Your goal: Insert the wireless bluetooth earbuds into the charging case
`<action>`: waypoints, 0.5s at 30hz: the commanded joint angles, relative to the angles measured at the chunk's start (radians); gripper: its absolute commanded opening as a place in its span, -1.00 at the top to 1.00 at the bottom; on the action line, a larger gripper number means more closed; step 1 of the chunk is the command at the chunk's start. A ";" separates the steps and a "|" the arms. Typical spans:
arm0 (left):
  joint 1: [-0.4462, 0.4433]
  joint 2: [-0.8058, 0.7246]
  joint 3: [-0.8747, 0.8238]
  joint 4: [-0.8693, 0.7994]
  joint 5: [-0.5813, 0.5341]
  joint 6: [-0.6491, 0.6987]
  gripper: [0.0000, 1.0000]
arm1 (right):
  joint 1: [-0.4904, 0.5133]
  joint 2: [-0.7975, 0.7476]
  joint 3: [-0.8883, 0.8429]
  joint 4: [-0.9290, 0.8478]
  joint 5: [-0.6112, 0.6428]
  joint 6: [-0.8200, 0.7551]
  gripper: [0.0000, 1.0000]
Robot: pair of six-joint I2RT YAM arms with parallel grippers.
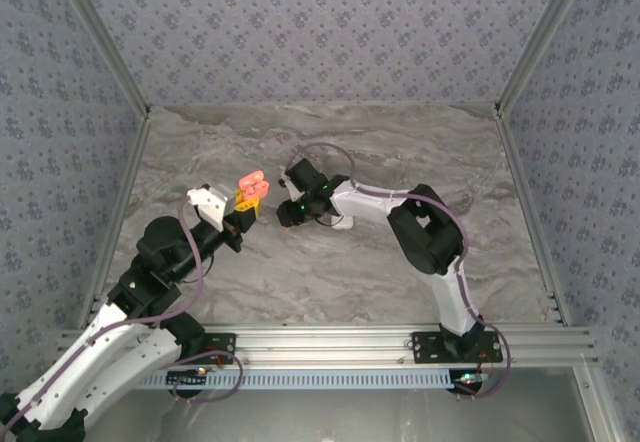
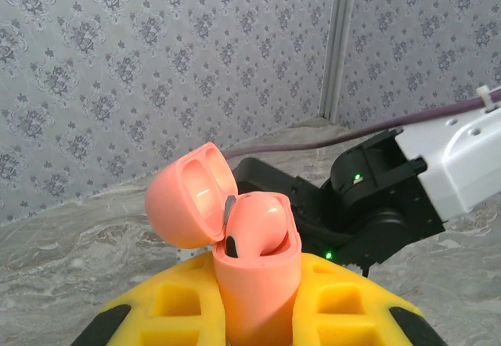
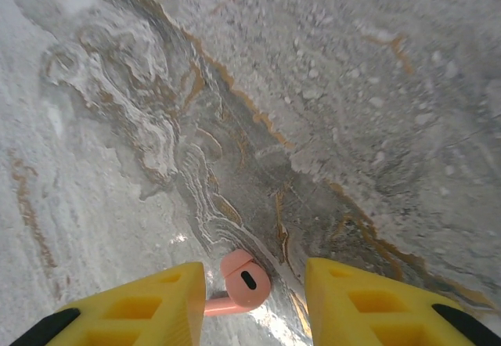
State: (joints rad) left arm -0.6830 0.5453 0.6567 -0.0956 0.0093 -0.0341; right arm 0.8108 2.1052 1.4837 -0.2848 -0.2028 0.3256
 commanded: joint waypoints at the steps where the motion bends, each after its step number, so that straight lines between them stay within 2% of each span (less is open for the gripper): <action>1: -0.005 0.002 0.000 0.013 -0.009 0.004 1.00 | 0.014 0.033 0.044 -0.049 -0.007 0.007 0.21; 9: -0.006 0.013 0.000 0.017 -0.009 0.002 1.00 | 0.033 0.070 0.071 -0.083 0.013 -0.015 0.28; 15: -0.005 0.015 0.001 0.012 -0.009 0.002 1.00 | 0.043 0.070 0.072 -0.098 0.018 -0.022 0.45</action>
State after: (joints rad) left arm -0.6830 0.5591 0.6460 -0.0956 0.0097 -0.0341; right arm 0.8383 2.1574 1.5326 -0.3317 -0.1890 0.3161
